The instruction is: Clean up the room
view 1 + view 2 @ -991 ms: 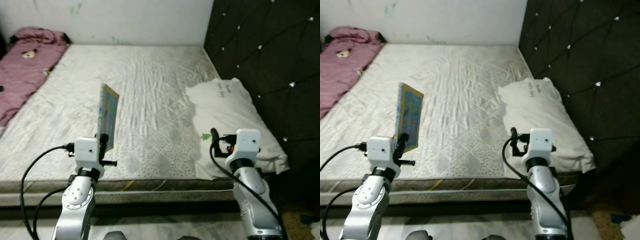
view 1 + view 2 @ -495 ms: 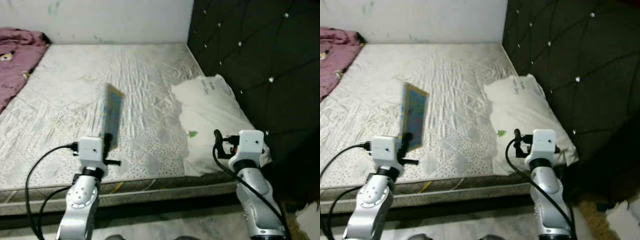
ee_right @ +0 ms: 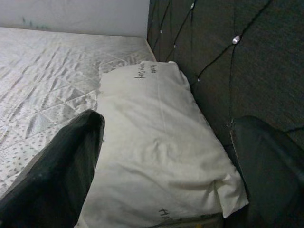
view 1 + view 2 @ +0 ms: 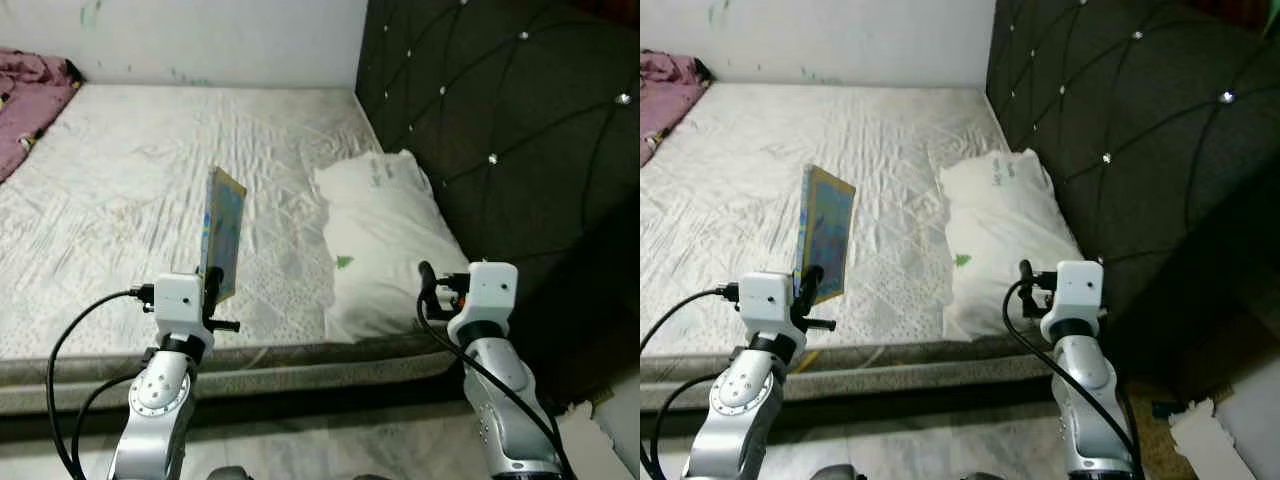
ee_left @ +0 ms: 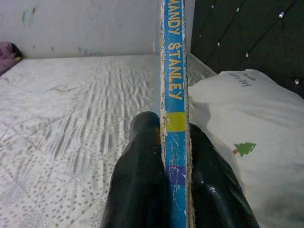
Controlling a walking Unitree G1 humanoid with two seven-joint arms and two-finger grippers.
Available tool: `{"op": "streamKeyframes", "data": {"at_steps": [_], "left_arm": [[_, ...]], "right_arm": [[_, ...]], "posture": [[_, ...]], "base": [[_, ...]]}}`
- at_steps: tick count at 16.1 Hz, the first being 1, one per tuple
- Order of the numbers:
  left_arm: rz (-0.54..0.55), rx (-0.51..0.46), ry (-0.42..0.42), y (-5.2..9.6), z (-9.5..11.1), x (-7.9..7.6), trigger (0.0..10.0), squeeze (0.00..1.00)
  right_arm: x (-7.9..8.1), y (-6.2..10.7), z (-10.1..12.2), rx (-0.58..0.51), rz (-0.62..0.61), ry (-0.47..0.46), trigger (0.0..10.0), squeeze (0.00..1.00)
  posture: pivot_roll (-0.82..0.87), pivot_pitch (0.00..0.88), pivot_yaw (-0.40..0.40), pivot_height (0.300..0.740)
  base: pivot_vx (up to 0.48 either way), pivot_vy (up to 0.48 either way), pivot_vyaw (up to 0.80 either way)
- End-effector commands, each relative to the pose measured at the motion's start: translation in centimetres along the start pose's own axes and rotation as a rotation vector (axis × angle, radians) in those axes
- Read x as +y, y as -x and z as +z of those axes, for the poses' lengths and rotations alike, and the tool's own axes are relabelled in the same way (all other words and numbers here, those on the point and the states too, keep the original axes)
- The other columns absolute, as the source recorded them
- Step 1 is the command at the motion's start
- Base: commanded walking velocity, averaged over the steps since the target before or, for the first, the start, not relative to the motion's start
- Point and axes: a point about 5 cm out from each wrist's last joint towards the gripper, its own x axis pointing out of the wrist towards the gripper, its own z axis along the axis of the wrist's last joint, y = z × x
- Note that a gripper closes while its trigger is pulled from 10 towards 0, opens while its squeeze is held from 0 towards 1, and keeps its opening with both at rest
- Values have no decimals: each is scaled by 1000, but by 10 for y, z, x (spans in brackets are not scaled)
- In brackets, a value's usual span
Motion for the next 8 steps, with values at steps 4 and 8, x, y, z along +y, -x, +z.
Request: {"op": "streamKeyframes", "data": {"at_steps": [4,8], "left_arm": [[0,-53,5,-2,11,3,10000,0],[-6,-59,12,-2,12,3,10000,0]], "right_arm": [[3,-1,6,-31,23,20,10000,0],[3,-1,6,-29,20,15,10000,0]], "posture": [[20,0,-26,740],[21,0,-27,740]], "base": [[0,0,141],[61,0,200]]}}
